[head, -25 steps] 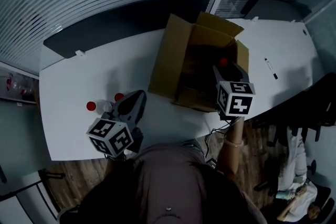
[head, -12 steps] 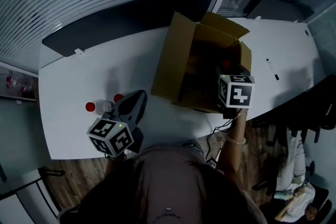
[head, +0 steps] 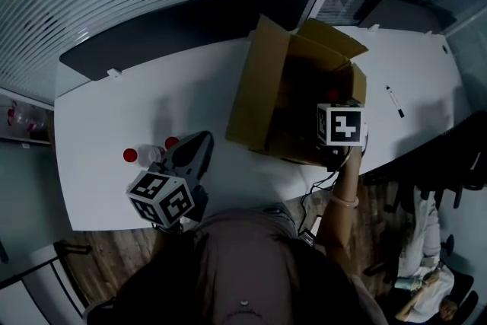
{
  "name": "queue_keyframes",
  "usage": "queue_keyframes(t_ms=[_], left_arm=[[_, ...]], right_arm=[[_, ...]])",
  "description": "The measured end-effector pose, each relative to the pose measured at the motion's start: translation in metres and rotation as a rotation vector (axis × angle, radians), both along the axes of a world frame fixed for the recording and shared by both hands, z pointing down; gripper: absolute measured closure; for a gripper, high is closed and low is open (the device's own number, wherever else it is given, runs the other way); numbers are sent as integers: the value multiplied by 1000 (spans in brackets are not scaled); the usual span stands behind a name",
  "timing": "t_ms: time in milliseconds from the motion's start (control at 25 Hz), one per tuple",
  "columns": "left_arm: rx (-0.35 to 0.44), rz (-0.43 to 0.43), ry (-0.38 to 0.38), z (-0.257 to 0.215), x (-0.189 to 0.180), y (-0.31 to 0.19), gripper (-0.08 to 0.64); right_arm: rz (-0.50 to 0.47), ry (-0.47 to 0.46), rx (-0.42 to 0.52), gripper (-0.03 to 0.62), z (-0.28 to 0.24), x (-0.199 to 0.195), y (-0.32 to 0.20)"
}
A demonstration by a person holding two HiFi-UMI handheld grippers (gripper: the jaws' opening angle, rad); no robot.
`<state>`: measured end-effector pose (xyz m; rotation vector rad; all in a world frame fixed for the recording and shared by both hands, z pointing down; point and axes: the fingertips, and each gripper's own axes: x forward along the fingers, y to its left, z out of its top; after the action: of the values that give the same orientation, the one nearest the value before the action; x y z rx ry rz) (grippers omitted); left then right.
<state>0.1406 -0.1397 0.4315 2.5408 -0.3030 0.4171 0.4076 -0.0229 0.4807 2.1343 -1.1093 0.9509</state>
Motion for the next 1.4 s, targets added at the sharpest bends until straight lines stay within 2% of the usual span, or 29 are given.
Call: queue_keyframes(t_ms=[200, 560, 680, 760, 880, 1080, 1280, 1400], left_arm=[[-7, -1, 8, 1, 0, -2, 552], [-9, 0, 8, 3, -4, -3, 552], [-9, 0, 9, 2, -5, -3, 552], [-7, -1, 14, 0, -5, -3, 552], [-2, -3, 16, 0, -7, -4, 551], [6, -3, 21, -5, -7, -1, 552], [12, -5, 16, -8, -11, 3, 552], [15, -4, 14, -10, -13, 7, 551]], right_arm=[[7, -10, -29, 374, 3, 2, 2], [-39, -40, 14, 388, 2, -6, -3], [-56, -24, 17, 394, 1, -9, -2], [-94, -21, 34, 397, -3, -14, -7], [-97, -23, 78, 402, -11, -17, -9], [-43, -49, 132, 405, -13, -19, -1], [-95, 20, 183, 410, -33, -23, -5], [-91, 42, 210, 413, -44, -23, -1]])
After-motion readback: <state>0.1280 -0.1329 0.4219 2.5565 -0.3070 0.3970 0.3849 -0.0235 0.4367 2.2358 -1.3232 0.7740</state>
